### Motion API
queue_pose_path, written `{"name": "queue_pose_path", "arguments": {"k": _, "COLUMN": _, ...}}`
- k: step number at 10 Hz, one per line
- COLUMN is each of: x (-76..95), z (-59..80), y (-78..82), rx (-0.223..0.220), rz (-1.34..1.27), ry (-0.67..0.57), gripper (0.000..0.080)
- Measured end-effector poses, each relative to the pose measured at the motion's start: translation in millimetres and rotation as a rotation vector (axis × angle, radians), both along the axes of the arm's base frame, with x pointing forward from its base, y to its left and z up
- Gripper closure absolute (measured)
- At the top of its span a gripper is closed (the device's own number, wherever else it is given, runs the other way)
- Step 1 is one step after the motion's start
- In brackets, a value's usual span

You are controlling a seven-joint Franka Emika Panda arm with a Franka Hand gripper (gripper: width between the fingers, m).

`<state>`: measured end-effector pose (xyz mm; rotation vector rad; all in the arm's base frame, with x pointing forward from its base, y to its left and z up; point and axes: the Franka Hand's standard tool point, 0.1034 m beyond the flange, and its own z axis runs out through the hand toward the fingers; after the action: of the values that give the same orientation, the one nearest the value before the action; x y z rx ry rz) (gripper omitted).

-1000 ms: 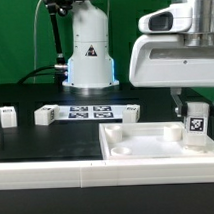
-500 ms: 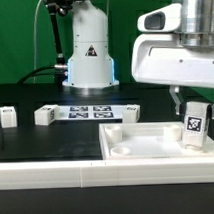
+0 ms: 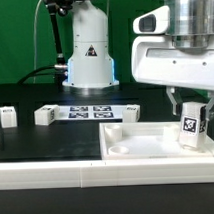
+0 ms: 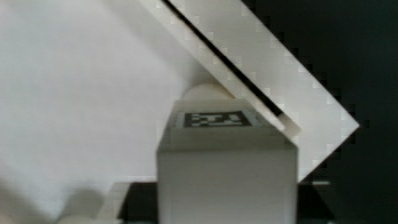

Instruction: Assemble one leg

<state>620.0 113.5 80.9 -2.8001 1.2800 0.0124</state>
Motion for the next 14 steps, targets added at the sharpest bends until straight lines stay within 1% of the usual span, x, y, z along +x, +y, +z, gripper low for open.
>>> {"name": "queue_pose_path", "arguments": {"k": 1, "x": -0.5, "z": -0.1, "y": 2.3, "rx": 0.004, "rz": -0.037, "ry": 0.003, "gripper": 0.0494}}
{"name": "queue_pose_path", "arguments": {"k": 2, "x": -0.6, "z": -0.2, "y": 2.6, "rx": 0.004, "rz": -0.007, "ry": 0.001, "gripper": 0.0494}}
{"name": "queue_pose_path", "arguments": {"k": 3, "x": -0.9, "z": -0.2, "y": 3.3, "rx": 0.004, "rz": 0.022, "ry": 0.0, "gripper": 0.032}}
{"name": "queue_pose_path", "arguments": {"k": 4, "x": -2.4, "z": -0.3, "y": 6.9, "rx": 0.005, "rz": 0.05, "ry": 0.005, "gripper": 0.0188}}
{"name": "queue_pose_path", "arguments": {"k": 5, "x": -4.3, "z": -0.3, "y": 9.8, "rx": 0.002, "rz": 0.119, "ry": 0.011, "gripper": 0.0188}}
{"name": "queue_pose_path", "arguments": {"k": 6, "x": -5.1, "z": -0.5, "y": 12.8, "rx": -0.001, "rz": 0.239, "ry": 0.004, "gripper": 0.0162}}
{"name": "queue_pose_path", "arguments": {"k": 7, "x": -6.5, "z": -0.5, "y": 19.0, "rx": -0.002, "rz": 0.323, "ry": 0.0, "gripper": 0.0152}}
{"name": "queue_pose_path", "arguments": {"k": 10, "x": -8.9, "z": -0.5, "y": 28.0, "rx": -0.019, "rz": 0.701, "ry": -0.02, "gripper": 0.0151}}
{"name": "queue_pose_path", "arguments": {"k": 11, "x": -10.0, "z": -1.9, "y": 27.5, "rx": -0.019, "rz": 0.807, "ry": -0.024, "gripper": 0.0151}}
{"name": "queue_pose_path", "arguments": {"k": 14, "x": -9.0, "z": -2.7, "y": 19.3, "rx": -0.022, "rz": 1.019, "ry": -0.034, "gripper": 0.0151}}
